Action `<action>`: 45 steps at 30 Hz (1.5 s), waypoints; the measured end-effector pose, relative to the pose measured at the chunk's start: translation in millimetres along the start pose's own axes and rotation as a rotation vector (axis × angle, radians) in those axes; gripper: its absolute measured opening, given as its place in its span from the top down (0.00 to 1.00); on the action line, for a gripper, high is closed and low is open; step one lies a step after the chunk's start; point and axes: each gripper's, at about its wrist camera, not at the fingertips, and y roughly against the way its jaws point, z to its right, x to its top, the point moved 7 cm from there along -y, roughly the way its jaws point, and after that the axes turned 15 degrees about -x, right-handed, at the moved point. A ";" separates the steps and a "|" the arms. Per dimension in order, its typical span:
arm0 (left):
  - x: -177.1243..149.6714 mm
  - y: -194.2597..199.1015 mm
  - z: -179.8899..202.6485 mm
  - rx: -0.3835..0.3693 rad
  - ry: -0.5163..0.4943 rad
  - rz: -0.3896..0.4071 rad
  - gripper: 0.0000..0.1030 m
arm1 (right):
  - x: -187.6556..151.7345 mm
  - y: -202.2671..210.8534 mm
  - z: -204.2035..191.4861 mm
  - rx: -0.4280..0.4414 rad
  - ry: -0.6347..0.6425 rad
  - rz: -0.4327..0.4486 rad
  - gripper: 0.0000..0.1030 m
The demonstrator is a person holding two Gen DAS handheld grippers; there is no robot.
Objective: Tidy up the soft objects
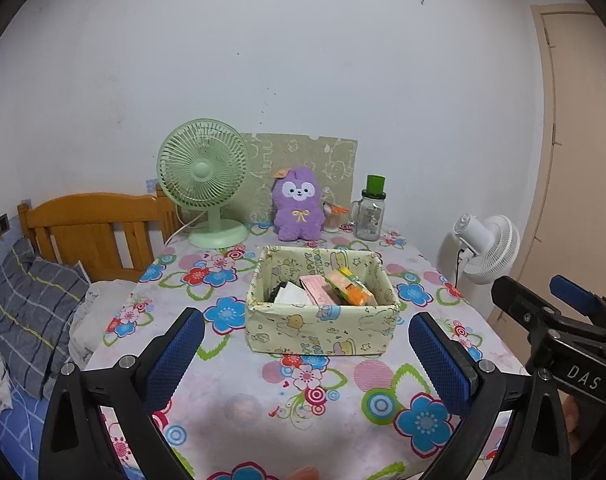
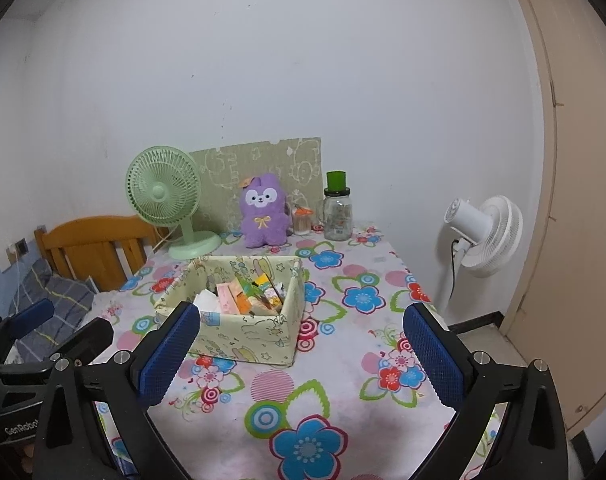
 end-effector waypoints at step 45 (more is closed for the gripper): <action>1.4 -4.3 -5.6 0.015 0.002 -0.022 0.00 | -0.7 -6.3 -1.5 0.012 -0.005 -0.001 0.00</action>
